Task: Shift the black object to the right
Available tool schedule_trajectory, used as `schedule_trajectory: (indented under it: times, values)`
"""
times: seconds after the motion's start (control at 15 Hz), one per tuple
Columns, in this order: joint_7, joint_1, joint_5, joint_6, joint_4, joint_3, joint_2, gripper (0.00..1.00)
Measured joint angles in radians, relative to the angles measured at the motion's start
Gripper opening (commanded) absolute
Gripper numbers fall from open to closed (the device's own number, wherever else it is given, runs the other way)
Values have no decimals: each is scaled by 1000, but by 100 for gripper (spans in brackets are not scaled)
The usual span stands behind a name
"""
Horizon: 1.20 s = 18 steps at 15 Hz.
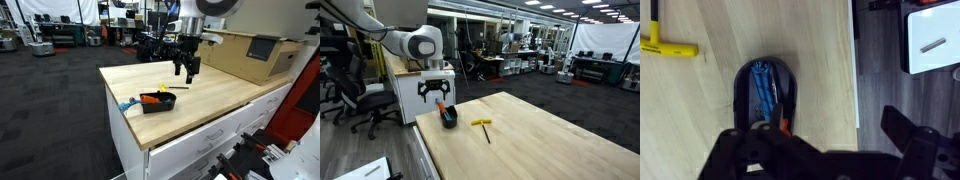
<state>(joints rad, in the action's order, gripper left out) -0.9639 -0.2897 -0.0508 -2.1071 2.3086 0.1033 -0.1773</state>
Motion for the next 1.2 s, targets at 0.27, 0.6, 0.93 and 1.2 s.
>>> schedule_trajectory:
  times: [0.27,0.6,0.93,1.2]
  values:
    - [0,5,1,-142,57,0,42,100]
    - [0,14,20,-288,104,0,113,100]
    - [-1,14,39,-350,103,16,186,100]
    - [-1,14,56,-366,92,33,234,74]
